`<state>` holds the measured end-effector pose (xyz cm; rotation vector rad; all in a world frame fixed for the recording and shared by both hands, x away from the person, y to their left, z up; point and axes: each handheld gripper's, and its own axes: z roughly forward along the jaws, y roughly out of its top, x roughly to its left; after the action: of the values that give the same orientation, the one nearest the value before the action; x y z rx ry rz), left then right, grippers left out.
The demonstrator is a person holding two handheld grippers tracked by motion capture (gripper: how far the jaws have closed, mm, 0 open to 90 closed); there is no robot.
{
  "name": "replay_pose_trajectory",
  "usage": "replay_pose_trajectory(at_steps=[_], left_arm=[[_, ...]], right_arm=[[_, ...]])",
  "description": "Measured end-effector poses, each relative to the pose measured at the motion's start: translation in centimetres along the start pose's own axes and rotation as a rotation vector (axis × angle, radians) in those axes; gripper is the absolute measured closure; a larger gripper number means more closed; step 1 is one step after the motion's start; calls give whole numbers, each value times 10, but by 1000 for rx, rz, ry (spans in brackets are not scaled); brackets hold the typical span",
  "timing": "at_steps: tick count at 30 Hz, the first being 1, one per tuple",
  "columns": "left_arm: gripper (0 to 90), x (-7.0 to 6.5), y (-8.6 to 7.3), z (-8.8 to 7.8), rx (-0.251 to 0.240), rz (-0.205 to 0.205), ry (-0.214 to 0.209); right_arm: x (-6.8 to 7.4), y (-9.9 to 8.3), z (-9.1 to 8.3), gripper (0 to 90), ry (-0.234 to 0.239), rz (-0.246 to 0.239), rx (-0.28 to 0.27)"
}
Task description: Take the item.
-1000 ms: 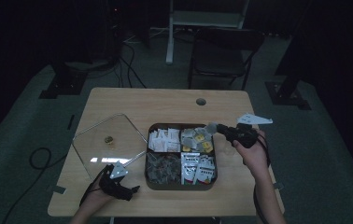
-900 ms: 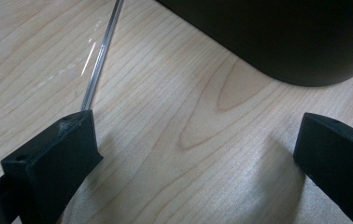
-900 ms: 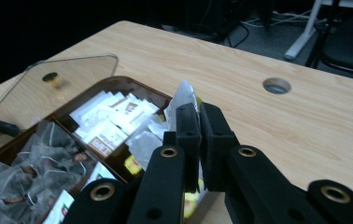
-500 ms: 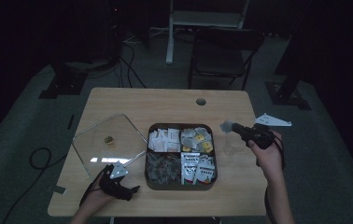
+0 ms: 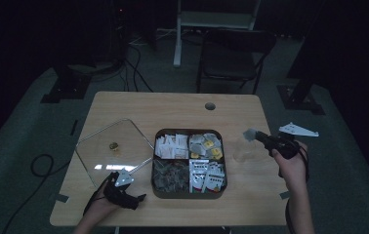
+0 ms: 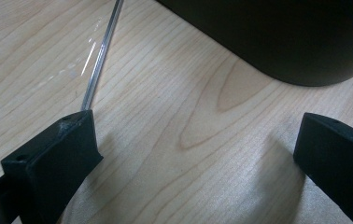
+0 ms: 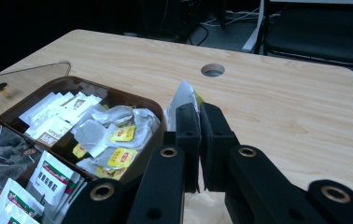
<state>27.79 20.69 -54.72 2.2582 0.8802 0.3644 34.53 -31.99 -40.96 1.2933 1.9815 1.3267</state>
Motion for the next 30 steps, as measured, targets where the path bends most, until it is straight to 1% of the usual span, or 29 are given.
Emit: replay_pose_trajectory(at_steps=[9, 12, 17, 22, 30], left_arm=[[5, 0, 0, 0, 2, 1, -1], [5, 0, 0, 0, 2, 1, -1], [5, 0, 0, 0, 3, 1, -1], [5, 0, 0, 0, 3, 1, -1], [5, 0, 0, 0, 3, 2, -1]], right_arm=[[-9, -9, 1, 872, -25, 22, 20], [-14, -15, 4, 872, -39, 33, 37], [-18, -23, 10, 871, -43, 48, 57], [-18, -28, 16, 871, -38, 52, 75], [-14, -32, 27, 870, -26, 54, 100]])
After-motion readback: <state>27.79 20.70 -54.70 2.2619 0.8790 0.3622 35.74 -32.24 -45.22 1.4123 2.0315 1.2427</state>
